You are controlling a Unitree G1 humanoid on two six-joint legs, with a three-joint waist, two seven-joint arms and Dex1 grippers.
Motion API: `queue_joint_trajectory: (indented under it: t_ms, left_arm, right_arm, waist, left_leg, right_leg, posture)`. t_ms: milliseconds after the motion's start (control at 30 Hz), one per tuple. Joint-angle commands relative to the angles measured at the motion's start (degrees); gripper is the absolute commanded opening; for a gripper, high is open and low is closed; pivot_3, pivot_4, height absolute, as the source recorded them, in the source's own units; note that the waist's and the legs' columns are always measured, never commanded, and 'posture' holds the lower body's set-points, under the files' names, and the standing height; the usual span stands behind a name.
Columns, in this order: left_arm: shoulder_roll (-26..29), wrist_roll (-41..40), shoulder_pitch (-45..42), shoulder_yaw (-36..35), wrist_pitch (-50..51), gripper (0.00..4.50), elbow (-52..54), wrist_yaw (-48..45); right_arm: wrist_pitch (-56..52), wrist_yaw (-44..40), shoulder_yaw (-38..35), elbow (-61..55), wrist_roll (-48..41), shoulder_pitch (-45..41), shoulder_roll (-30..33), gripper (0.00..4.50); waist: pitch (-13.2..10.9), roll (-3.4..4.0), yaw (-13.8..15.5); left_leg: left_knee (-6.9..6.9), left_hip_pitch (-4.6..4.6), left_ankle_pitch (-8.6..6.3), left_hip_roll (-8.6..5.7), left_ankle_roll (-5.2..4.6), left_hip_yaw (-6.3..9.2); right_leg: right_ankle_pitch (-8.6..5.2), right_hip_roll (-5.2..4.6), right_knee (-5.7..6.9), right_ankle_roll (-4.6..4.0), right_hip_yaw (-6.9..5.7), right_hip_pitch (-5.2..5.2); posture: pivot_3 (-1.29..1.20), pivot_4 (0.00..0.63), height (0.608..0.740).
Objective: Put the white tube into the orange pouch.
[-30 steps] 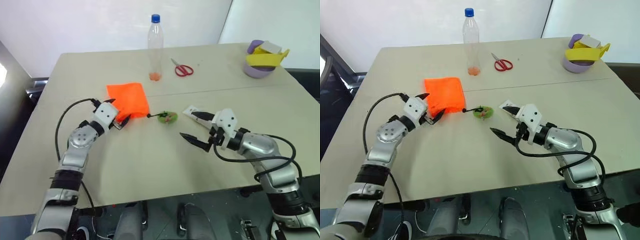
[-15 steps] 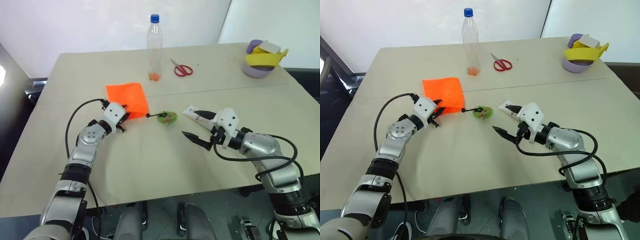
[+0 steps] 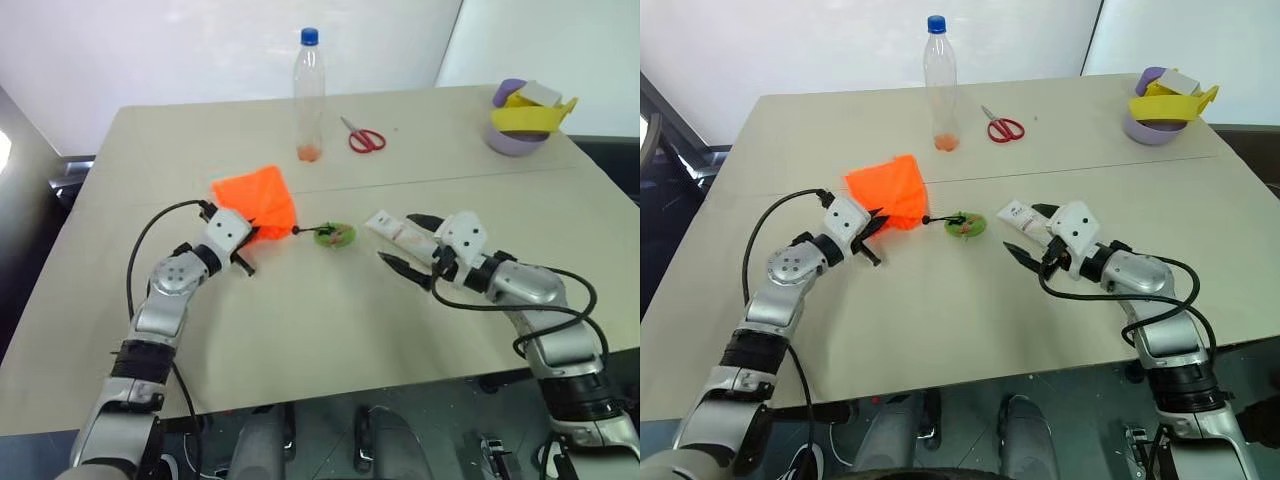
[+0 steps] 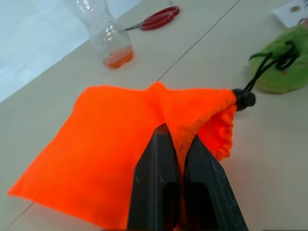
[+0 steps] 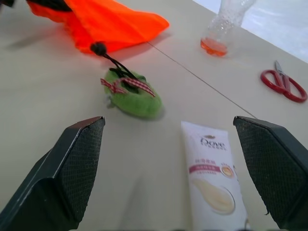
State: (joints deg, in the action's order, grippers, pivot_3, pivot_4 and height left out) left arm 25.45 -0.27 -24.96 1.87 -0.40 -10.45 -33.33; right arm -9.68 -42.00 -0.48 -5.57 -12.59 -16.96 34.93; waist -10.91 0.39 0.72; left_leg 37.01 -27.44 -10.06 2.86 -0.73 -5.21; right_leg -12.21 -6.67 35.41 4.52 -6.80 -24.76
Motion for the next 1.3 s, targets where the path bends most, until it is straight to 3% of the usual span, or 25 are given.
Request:
queue_joint_trajectory:
  t_ms: [33,467,767,1000,1133,1300]
  left_arm:
    - [1.5,-2.4,2.9,-1.5,5.1,0.04,10.1,-0.8]
    - [5.1,-12.2,12.5,-2.0,17.6,0.04,31.1,-7.7]
    - [7.4,-9.6,12.1,-1.6,11.5,0.04,24.7,-8.9]
    - [3.7,-9.8,11.5,-1.2,8.6,0.04,22.5,-6.4]
    - [2.4,-8.6,12.2,-0.2,7.6,0.04,22.2,-5.8]
    - [2.3,-8.7,11.9,-0.8,7.5,0.04,22.3,-5.4]
  right_arm:
    - [2.6,-0.1,-1.3,0.1,0.8,-0.5,0.5,4.5]
    - [-0.1,-0.4,-2.6,6.1,2.4,-0.6,3.5,4.5]
    - [-19.5,1.2,-4.4,5.1,-2.4,-5.8,3.8,4.5]
    - [-35.8,-2.2,1.3,4.3,-0.6,-11.5,12.2,4.5]
    - [-45.2,-3.3,1.9,6.5,-3.6,-16.9,11.3,4.5]
    - [-45.4,-4.1,4.9,7.3,-2.5,-18.6,10.8,4.5]
  waist:
    - [0.0,0.0,-0.1]
    - [0.0,0.0,0.0]
    - [0.0,0.02,0.0]
    - [0.0,0.0,0.1]
    - [0.0,0.01,-0.1]
    - [0.0,0.0,0.0]
  left_leg:
    - [0.0,0.01,0.0,0.01,0.0,0.0]
    - [-0.02,0.04,-0.01,0.08,0.01,-0.05]
    - [0.0,0.04,0.0,0.06,0.01,-0.13]
    - [-0.03,0.0,-0.01,0.08,0.0,-0.15]
    - [-0.05,0.0,-0.03,0.06,-0.03,-0.27]
    - [-0.03,0.01,-0.02,0.12,-0.04,-0.51]
  right_leg:
    - [0.0,0.01,0.0,0.0,0.01,0.0]
    - [-0.02,-0.03,-0.04,0.02,0.04,-0.09]
    - [0.0,-0.01,-0.01,-0.01,0.05,-0.12]
    - [0.03,-0.09,-0.05,-0.07,0.07,-0.35]
    - [0.03,-0.1,-0.02,-0.07,0.09,-0.19]
    - [0.05,-0.07,0.15,-0.08,0.1,-0.32]
  posture:
    - [0.0,0.15,0.74]
    - [0.0,0.15,0.74]
    - [0.0,0.15,0.74]
    - [0.0,0.15,0.74]
    - [0.0,0.15,0.74]
    - [0.0,0.15,0.74]
